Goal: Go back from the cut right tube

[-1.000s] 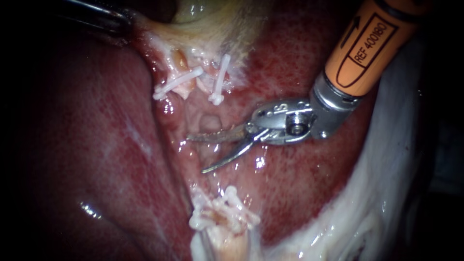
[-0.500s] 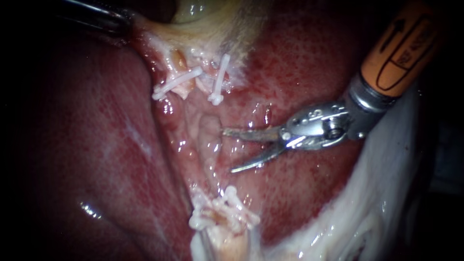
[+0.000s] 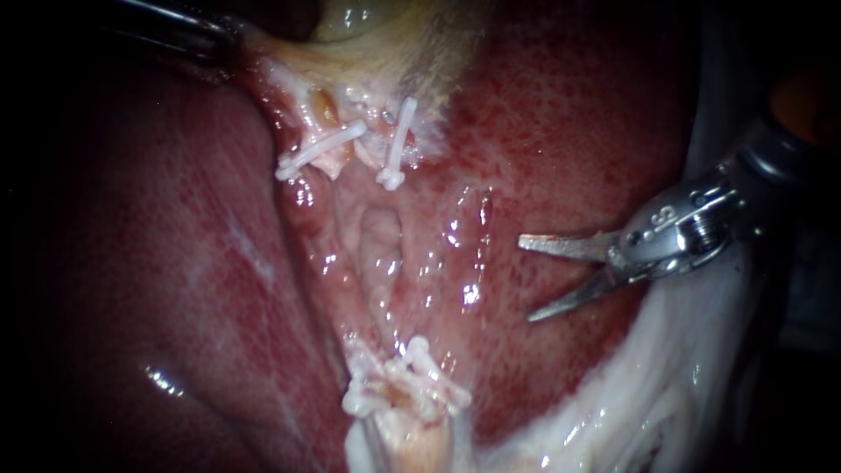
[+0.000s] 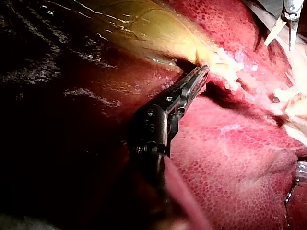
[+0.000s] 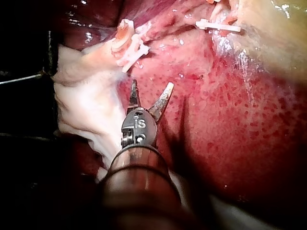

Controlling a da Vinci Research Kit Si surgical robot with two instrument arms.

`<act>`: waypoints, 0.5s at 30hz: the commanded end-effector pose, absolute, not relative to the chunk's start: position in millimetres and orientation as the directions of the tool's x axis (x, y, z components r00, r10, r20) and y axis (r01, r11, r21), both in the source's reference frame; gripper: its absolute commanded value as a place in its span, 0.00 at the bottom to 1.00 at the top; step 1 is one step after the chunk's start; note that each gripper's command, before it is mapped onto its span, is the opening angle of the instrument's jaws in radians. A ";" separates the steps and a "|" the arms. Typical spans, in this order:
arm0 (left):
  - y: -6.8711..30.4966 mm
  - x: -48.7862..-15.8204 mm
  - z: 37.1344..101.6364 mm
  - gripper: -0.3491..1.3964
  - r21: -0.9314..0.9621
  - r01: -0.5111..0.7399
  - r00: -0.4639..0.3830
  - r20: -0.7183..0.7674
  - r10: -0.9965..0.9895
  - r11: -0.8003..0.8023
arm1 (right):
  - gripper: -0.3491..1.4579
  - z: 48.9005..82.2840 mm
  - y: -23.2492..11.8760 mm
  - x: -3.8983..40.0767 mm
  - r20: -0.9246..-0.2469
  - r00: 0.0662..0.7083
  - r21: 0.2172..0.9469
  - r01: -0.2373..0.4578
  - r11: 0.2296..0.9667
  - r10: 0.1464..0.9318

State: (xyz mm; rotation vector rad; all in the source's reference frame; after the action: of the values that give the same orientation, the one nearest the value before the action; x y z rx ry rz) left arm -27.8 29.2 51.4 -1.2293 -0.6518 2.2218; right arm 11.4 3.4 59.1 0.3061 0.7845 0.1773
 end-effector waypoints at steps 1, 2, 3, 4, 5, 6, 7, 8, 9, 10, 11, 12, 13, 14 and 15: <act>29.1 -27.9 51.5 0.00 -0.626 -0.206 -0.457 -0.619 0.639 -0.752 | 0.99 59.0 3.5 11.4 -0.664 0.698 0.335 -0.044 0.941 0.269; 29.0 -28.0 51.6 0.00 -0.625 -0.207 -0.457 -0.619 0.639 -0.753 | 0.99 58.8 3.5 11.4 -0.662 0.699 0.337 -0.046 0.941 0.271; 29.0 -28.1 51.7 0.00 -0.624 -0.208 -0.457 -0.619 0.639 -0.753 | 0.99 58.7 3.5 11.5 -0.662 0.699 0.337 -0.044 0.941 0.270; 28.8 -28.2 51.8 0.00 -0.623 -0.209 -0.457 -0.619 0.639 -0.754 | 0.99 58.7 3.4 11.5 -0.663 0.700 0.334 -0.042 0.941 0.267; 28.6 -28.4 52.1 0.00 -0.620 -0.213 -0.456 -0.620 0.638 -0.755 | 0.99 58.7 3.4 11.5 -0.662 0.700 0.336 -0.043 0.941 0.269; 28.4 -28.6 52.3 0.00 -0.618 -0.215 -0.456 -0.621 0.637 -0.756 | 0.99 58.7 3.4 11.5 -0.662 0.700 0.336 -0.043 0.941 0.269; 28.2 -28.8 52.6 0.00 -0.619 -0.212 -0.457 -0.621 0.637 -0.756 | 0.99 58.7 3.4 11.5 -0.662 0.700 0.336 -0.043 0.941 0.269; 28.0 -29.1 52.9 0.00 -0.620 -0.209 -0.458 -0.621 0.636 -0.756 | 0.99 58.7 3.4 11.5 -0.662 0.700 0.336 -0.043 0.941 0.269; 27.7 -29.5 53.3 0.00 -0.620 -0.207 -0.459 -0.621 0.635 -0.757 | 0.99 58.7 3.4 11.5 -0.662 0.700 0.336 -0.043 0.941 0.269; 27.5 -29.8 53.7 0.00 -0.622 -0.202 -0.461 -0.621 0.634 -0.757 | 0.99 58.7 3.4 11.5 -0.662 0.700 0.336 -0.043 0.941 0.269; 27.2 -30.3 54.2 0.00 -0.622 -0.199 -0.462 -0.622 0.632 -0.758 | 0.99 58.7 3.4 11.5 -0.662 0.700 0.336 -0.043 0.941 0.269; 27.0 -30.7 54.7 0.00 -0.622 -0.196 -0.464 -0.622 0.631 -0.758 | 0.99 58.7 3.4 11.5 -0.662 0.700 0.336 -0.043 0.941 0.269; 26.8 -31.0 55.2 0.00 -0.622 -0.193 -0.465 -0.623 0.629 -0.759 | 0.99 58.7 3.4 11.5 -0.662 0.700 0.336 -0.044 0.941 0.269; 26.6 -31.4 55.8 0.00 -0.620 -0.184 -0.465 -0.629 0.623 -0.763 | 0.99 58.7 3.4 11.5 -0.664 0.700 0.332 -0.039 0.942 0.263; 26.4 -31.8 56.2 0.00 -0.624 -0.184 -0.468 -0.624 0.626 -0.760 | 0.99 58.7 3.4 11.5 -0.664 0.700 0.332 -0.039 0.942 0.263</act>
State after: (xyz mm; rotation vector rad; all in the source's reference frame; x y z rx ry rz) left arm -32.1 26.1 56.7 -1.2372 -0.6660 2.2420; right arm 11.5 3.4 58.7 0.3067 0.7793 0.1737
